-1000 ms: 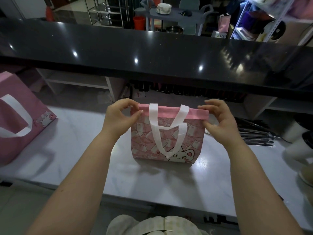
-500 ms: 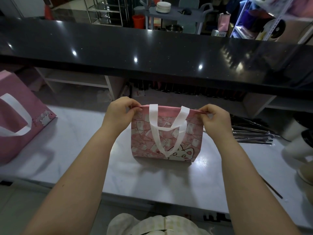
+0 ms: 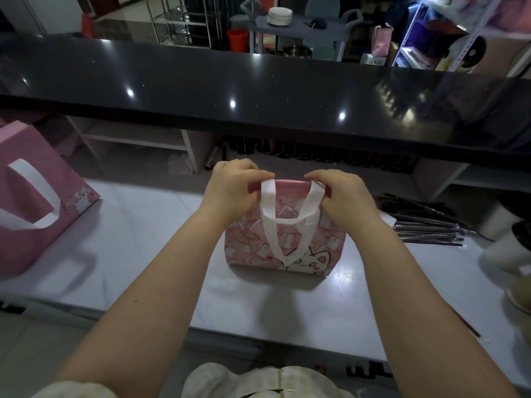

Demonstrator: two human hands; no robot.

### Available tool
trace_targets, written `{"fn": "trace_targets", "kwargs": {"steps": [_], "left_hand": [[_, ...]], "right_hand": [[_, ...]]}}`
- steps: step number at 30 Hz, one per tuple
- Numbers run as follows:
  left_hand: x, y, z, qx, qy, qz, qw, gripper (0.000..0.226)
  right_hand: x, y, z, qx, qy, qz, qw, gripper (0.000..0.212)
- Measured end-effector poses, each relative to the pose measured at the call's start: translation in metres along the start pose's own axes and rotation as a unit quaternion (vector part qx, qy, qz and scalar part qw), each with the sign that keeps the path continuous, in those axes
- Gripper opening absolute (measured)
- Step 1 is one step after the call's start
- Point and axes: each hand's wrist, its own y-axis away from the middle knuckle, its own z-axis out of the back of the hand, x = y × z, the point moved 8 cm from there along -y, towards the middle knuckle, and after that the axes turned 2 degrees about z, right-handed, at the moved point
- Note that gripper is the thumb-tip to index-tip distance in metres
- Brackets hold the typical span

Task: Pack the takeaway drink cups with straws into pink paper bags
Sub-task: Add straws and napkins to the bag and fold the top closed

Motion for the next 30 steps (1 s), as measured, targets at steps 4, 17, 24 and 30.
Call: {"fn": "trace_targets", "kwargs": {"steps": [4, 17, 24, 30], "left_hand": [[-0.002, 0.0, -0.005, -0.011, -0.02, 0.009, 1.0, 0.015], [0.043, 0.017, 0.016, 0.053, 0.089, 0.077, 0.992, 0.039], [-0.021, -0.016, 0.002, 0.072, 0.026, -0.002, 0.997, 0.029], [-0.03, -0.008, -0.035, 0.076, -0.076, -0.009, 0.994, 0.022]], "right_hand": [[0.007, -0.007, -0.008, 0.001, 0.057, 0.009, 0.998, 0.027], [-0.032, 0.013, 0.01, 0.106, -0.171, -0.076, 0.977, 0.063], [0.022, -0.015, 0.006, 0.088, 0.001, 0.004, 0.996, 0.034], [0.021, -0.014, -0.026, 0.06, 0.08, 0.006, 0.995, 0.02]]}}
